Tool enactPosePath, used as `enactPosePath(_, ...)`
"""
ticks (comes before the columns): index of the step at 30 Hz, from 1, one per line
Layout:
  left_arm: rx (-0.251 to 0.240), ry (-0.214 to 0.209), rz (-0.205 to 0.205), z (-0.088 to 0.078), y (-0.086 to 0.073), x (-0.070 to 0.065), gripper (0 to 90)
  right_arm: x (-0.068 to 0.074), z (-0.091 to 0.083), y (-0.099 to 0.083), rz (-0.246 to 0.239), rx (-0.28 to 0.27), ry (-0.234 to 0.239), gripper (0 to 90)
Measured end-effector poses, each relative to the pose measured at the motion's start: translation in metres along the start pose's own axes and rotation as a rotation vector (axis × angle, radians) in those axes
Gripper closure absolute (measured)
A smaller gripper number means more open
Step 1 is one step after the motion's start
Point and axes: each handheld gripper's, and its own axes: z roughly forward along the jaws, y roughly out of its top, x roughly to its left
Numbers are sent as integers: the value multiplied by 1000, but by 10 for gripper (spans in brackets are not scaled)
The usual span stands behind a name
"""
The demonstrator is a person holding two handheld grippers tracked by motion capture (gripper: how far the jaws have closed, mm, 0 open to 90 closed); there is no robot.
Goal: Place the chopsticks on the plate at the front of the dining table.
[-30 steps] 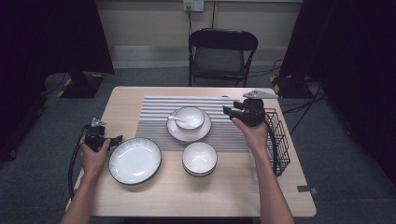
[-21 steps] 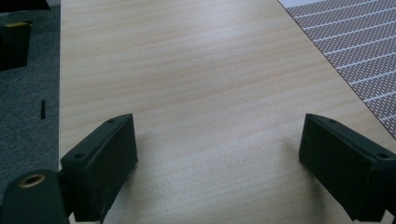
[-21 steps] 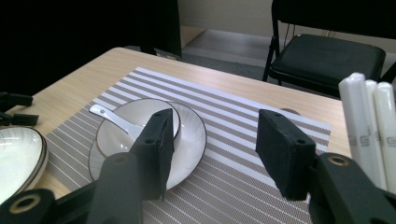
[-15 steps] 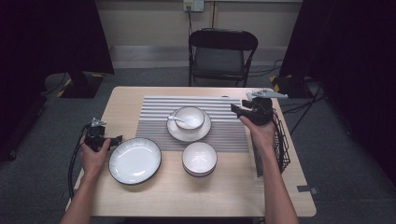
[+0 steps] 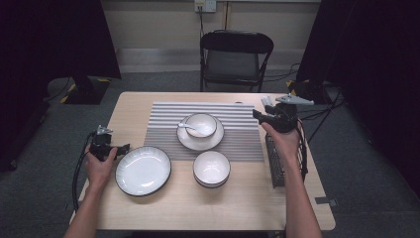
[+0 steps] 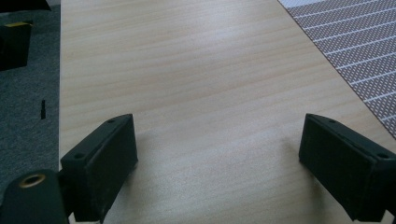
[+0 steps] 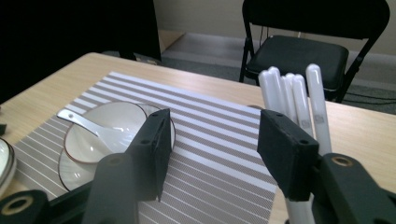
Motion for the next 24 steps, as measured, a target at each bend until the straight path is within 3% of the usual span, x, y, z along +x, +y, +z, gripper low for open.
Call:
enactPosePath(13, 1, 1, -1, 0, 0, 0, 108, -19, 7, -6, 52, 23, -33, 424)
enactPosePath(24, 0, 0, 0, 0, 0, 0, 108, -18, 12, -9, 46, 57, -41, 462)
